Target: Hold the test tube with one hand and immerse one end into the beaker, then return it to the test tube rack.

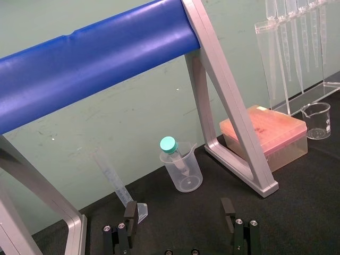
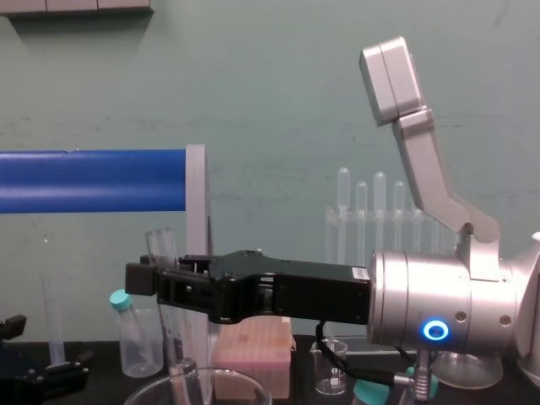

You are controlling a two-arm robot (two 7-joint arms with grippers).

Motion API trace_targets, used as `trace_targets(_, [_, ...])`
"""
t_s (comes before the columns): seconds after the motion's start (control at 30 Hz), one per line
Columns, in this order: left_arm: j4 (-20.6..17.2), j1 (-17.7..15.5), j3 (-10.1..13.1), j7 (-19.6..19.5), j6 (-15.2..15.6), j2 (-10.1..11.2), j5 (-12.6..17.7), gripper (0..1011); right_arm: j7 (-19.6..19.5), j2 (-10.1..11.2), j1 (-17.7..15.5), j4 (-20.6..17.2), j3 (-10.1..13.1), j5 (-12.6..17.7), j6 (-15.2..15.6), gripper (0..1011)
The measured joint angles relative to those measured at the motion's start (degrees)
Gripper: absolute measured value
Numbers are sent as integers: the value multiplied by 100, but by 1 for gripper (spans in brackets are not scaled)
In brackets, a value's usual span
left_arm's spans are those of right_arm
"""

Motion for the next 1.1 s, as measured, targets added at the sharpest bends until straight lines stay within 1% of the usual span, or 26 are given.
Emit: trace_targets(1.1, [0, 0, 0, 0, 0, 0, 0, 1000, 0, 0, 0, 0, 0, 0, 0, 225])
